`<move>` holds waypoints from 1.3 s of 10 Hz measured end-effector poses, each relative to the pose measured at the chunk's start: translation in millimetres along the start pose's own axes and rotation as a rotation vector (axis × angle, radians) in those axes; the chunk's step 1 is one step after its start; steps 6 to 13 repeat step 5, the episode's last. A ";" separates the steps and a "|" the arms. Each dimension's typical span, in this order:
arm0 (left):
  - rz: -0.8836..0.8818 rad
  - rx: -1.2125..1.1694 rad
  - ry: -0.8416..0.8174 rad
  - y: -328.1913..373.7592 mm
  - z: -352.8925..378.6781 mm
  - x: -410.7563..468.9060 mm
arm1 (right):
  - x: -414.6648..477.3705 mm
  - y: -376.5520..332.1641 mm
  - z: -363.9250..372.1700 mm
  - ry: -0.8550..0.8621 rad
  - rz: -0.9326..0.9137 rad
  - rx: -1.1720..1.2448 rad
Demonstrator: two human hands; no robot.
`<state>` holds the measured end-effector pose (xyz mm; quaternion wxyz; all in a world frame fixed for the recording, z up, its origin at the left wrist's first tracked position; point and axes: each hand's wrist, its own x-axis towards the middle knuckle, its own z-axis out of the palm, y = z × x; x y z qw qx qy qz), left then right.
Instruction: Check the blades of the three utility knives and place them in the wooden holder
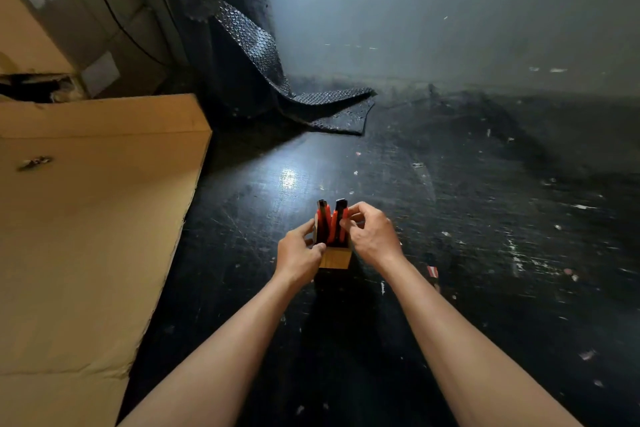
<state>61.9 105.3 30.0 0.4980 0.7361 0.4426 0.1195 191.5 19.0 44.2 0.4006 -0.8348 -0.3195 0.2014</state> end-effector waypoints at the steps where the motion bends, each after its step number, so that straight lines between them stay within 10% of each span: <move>1: -0.019 -0.011 0.018 -4.6 1.3 3.0 | 1.1 5.3 6.0 -0.040 0.034 -0.072; 13: 0.005 -0.066 0.029 -5.3 -4.6 -5.8 | -11.6 -6.8 -12.6 -0.001 0.014 -0.089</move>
